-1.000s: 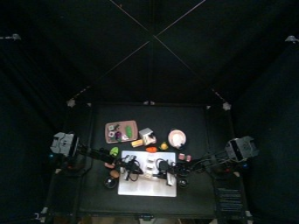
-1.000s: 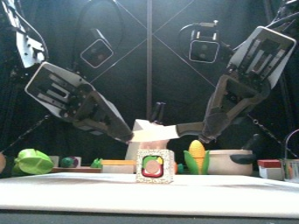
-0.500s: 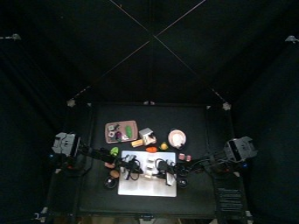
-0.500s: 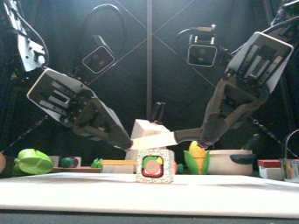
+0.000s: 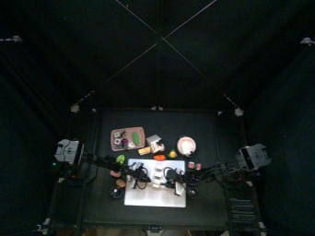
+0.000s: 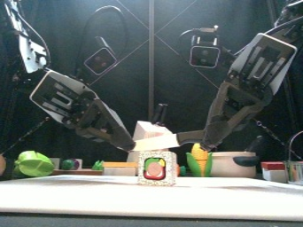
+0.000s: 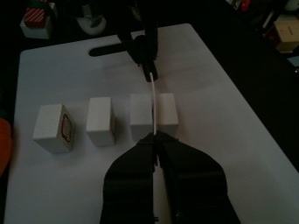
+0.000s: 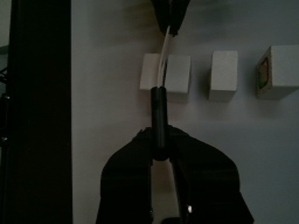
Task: Cut third and fourth piece of sushi
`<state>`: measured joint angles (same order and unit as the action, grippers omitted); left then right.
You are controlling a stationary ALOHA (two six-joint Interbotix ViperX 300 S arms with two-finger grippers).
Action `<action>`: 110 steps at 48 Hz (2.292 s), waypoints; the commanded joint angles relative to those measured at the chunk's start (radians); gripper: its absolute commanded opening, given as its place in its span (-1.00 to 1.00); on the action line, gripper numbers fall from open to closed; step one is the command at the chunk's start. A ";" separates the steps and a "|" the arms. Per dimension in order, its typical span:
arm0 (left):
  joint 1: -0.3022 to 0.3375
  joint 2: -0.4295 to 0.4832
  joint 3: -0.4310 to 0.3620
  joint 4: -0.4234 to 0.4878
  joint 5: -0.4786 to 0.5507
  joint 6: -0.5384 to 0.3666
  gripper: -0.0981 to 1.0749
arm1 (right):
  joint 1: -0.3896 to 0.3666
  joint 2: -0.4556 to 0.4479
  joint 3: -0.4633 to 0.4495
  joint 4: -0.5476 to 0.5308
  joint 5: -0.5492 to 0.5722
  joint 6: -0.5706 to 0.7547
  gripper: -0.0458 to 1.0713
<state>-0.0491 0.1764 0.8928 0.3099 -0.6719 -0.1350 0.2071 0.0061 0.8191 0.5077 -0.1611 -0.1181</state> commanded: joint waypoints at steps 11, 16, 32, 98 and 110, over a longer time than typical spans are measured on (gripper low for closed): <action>0.018 0.002 -0.029 -0.006 -0.009 0.003 -0.14 | -0.011 0.000 -0.044 0.005 -0.015 -0.003 -0.36; 0.018 0.009 -0.029 -0.008 -0.009 0.003 -0.14 | -0.011 0.009 -0.044 0.005 -0.015 -0.003 -0.36; 0.018 0.054 -0.037 -0.031 -0.009 0.002 -0.14 | -0.009 0.067 -0.044 0.029 -0.015 -0.003 -0.36; -0.067 -0.018 -0.049 -0.084 0.051 0.003 -0.14 | 0.046 0.038 -0.103 -0.054 0.071 0.066 -0.36; -0.063 -0.057 -0.044 -0.071 0.074 0.003 -0.14 | 0.046 0.023 -0.100 -0.066 0.071 0.066 -0.36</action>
<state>-0.1243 0.1519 0.8728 0.2408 -0.5967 -0.1335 0.2562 0.0736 0.7486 0.4464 -0.0798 -0.0460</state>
